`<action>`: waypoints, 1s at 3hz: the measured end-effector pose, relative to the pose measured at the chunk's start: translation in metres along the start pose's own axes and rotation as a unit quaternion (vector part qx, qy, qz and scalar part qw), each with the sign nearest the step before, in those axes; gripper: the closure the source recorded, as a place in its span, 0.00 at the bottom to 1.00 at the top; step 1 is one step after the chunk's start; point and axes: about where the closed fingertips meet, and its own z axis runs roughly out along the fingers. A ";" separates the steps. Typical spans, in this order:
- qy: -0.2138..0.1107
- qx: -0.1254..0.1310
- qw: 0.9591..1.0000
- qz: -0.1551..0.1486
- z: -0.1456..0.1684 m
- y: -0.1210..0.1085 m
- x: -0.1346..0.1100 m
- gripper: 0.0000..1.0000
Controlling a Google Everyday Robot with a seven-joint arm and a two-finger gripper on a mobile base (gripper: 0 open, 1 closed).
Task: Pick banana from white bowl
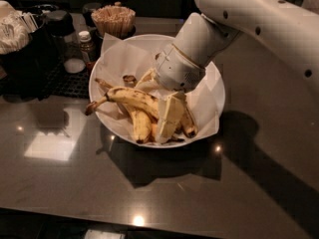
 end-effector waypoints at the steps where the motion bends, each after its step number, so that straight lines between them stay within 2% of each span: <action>1: 0.000 0.000 1.000 0.000 0.000 0.000 0.000 0.42; 3: 0.000 0.000 1.000 0.000 0.000 0.000 0.000 0.88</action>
Offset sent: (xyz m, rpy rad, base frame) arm 0.0000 0.0000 0.0000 0.0000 0.0000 0.0000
